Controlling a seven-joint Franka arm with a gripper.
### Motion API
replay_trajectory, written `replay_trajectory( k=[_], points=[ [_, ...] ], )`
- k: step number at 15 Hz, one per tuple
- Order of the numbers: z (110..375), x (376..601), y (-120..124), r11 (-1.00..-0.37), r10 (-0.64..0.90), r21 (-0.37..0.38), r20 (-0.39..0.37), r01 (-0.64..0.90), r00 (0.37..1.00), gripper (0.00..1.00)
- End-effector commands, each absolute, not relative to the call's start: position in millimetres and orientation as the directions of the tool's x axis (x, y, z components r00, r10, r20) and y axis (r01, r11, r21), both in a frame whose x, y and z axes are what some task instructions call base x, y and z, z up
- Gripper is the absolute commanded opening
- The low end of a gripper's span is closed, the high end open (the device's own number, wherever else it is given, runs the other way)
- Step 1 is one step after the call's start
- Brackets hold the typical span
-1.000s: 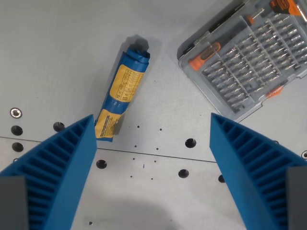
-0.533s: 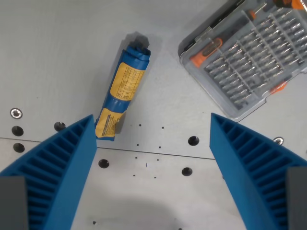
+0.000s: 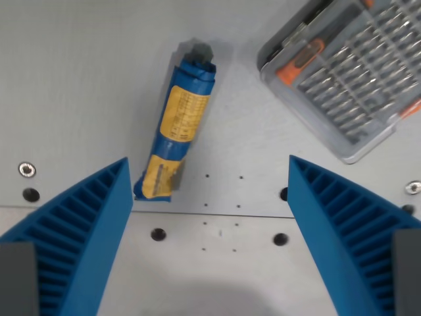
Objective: Move above the blue bag
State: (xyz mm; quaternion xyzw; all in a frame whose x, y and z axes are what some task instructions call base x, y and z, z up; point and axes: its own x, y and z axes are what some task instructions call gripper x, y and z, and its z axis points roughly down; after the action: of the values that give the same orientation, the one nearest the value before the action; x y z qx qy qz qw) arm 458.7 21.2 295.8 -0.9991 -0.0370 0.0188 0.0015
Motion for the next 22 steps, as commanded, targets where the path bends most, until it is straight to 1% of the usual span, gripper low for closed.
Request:
replay_trajectory(
  k=[1, 8, 14, 22],
  points=[
    [282.4, 451.3, 27.5, -0.995, -0.097, -0.004, 0.058, -0.097, 0.994, 1.0],
    [246.7, 439.7, 36.9, -0.973, -0.23, -0.02, 0.047, -0.229, 0.972, 1.0],
    [216.2, 428.8, 45.2, -0.95, -0.313, -0.03, 0.041, -0.312, 0.949, 1.0],
    [175.7, 416.1, 53.6, -0.93, -0.366, -0.042, 0.035, -0.364, 0.93, 1.0]
  ],
)
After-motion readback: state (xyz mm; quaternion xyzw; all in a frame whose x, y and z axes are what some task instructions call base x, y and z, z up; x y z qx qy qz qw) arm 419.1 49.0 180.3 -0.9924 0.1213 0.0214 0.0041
